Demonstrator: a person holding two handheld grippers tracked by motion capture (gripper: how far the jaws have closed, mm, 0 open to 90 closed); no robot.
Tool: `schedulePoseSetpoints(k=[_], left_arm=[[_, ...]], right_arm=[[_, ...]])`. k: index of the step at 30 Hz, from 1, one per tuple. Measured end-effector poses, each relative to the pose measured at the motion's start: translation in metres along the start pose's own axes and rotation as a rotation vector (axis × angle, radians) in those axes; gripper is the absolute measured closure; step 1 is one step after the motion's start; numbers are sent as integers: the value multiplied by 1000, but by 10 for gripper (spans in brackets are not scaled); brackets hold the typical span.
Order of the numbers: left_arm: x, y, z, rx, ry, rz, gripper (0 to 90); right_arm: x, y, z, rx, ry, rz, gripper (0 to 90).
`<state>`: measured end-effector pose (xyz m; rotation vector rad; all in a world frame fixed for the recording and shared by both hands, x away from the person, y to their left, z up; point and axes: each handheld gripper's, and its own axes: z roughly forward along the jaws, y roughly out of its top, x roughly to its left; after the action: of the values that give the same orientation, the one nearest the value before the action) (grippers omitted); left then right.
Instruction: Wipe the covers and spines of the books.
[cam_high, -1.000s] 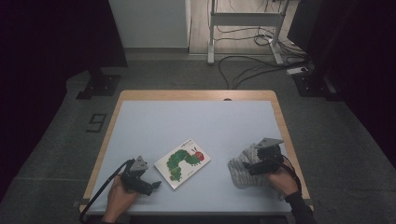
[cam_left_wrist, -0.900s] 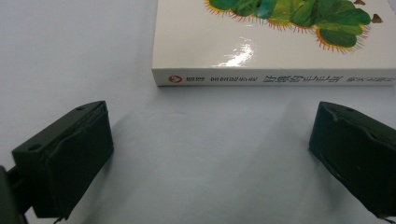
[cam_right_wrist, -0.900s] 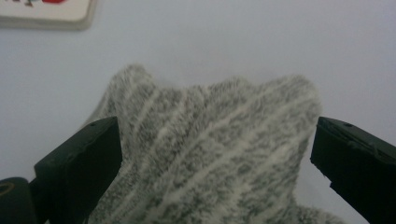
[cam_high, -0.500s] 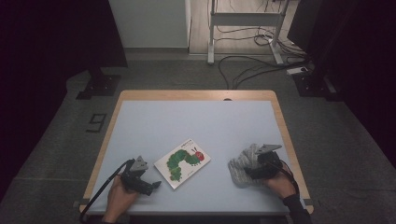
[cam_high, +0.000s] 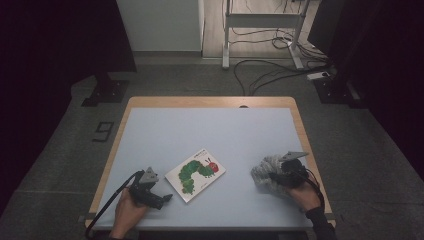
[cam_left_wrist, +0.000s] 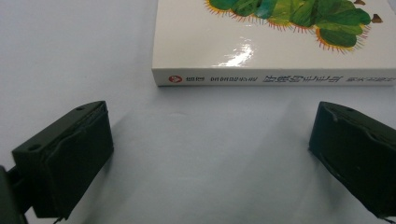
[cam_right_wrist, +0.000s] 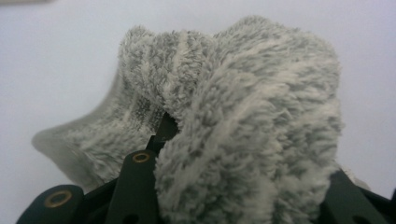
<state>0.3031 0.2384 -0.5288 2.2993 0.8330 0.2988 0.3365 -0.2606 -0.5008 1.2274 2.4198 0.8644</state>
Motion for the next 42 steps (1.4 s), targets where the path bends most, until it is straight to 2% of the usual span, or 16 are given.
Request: schedulePoseSetpoints(k=[11,22,30,42], left_arm=[[0,0,0,0,0,0,0],[0,0,0,3,-1,3,0],[0,0,0,3,0,2,0],[4,-6,-8,13,23,-18,0]], right_arm=[[-2,18,-24,-59,14,-18,567],[1,44,-41,-97,2,-55,562],[11,56,-38,-110,25,-86,562],[33,78,-15,-120,77,-142,562]])
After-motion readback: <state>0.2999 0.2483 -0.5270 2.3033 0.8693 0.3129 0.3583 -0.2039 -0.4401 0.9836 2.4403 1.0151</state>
